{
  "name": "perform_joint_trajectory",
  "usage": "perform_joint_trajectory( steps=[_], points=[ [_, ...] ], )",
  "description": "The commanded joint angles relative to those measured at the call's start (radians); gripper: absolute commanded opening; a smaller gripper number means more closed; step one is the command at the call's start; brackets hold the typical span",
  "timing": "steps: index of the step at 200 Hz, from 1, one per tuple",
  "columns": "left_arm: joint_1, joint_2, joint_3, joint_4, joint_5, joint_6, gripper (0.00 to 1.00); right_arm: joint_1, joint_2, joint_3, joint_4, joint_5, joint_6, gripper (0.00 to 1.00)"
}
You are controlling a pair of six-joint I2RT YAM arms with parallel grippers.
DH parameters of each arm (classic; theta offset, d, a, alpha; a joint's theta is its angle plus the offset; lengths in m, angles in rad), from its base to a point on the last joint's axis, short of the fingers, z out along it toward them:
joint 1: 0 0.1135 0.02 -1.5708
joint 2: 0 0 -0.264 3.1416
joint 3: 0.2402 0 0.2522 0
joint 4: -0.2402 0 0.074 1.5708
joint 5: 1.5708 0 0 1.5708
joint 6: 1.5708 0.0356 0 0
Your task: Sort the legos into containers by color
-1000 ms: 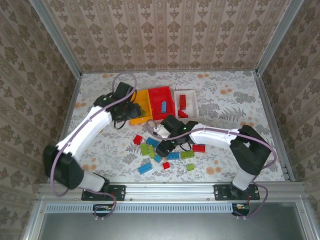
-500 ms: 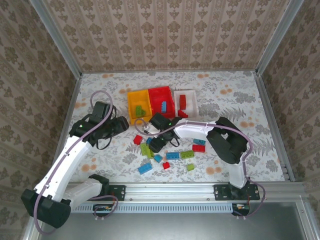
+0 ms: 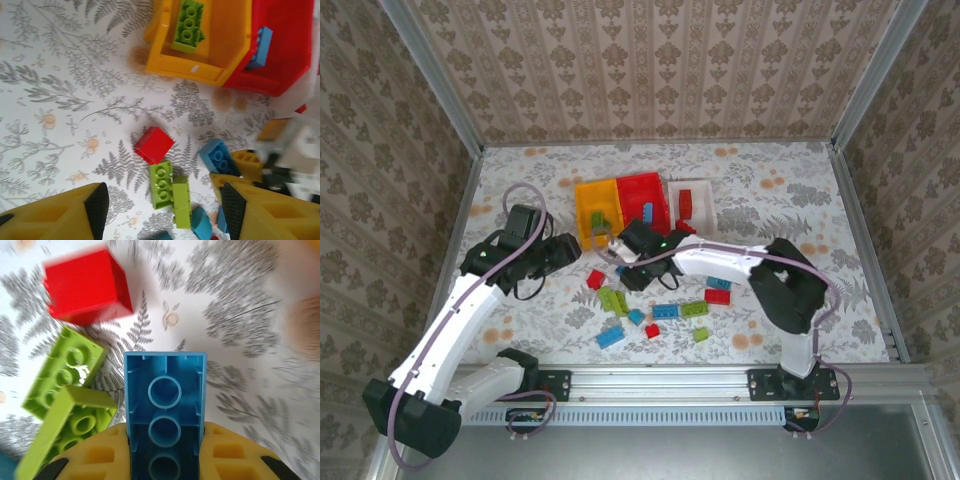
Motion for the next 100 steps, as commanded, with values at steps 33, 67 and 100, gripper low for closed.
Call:
perform_joint_trajectory(
  steps=[33,67,100],
  points=[
    [-0.058,0.071,0.025,0.186,0.074,0.018,0.64,-0.163,-0.061,0.121,-0.026,0.014,0.234,0.16],
    [-0.104,0.128,0.074,0.234,0.074,0.037,0.63,-0.236,0.107,0.323,-0.109,-0.026,0.328,0.15],
    [-0.129,0.162,0.102,0.249,0.069,0.037,0.63,-0.266,0.252,0.491,-0.193,-0.050,0.362,0.16]
  ],
)
